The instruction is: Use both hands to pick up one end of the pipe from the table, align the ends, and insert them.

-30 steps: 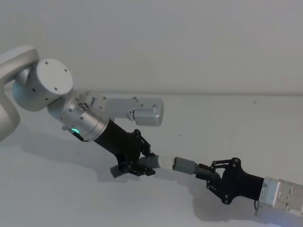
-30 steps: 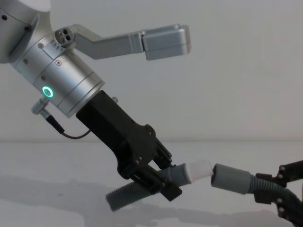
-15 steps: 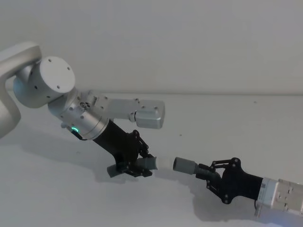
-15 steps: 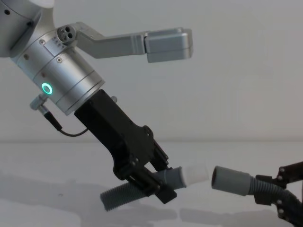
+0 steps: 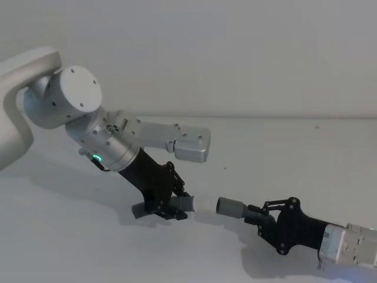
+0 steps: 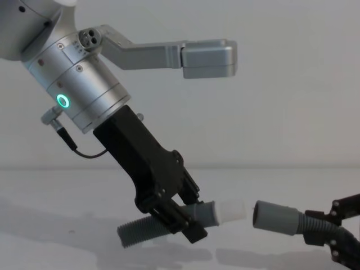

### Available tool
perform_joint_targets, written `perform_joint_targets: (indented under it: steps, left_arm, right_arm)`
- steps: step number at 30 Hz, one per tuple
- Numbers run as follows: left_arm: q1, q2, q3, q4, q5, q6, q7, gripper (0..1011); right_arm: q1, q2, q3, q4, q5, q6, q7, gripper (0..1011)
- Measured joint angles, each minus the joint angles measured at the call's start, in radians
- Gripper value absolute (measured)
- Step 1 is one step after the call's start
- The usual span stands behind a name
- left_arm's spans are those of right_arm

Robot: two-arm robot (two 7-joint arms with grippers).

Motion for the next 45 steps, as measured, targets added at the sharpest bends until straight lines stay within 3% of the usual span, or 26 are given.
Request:
perform_joint_targets:
  steps: [30, 45]
  left_arm:
    - [-0.058, -0.047, 0.053, 0.043, 0.031, 0.009, -0.019, 375]
    - [-0.071, -0.061, 0.069, 0.051, 0.032, 0.011, -0.026, 372]
  right_arm:
    - [-0.006, 0.002, 0.006, -0.019, -0.14, -0.029, -0.095, 162]
    - [-0.01, -0.001, 0.009, -0.027, -0.175, -0.032, -0.126, 162]
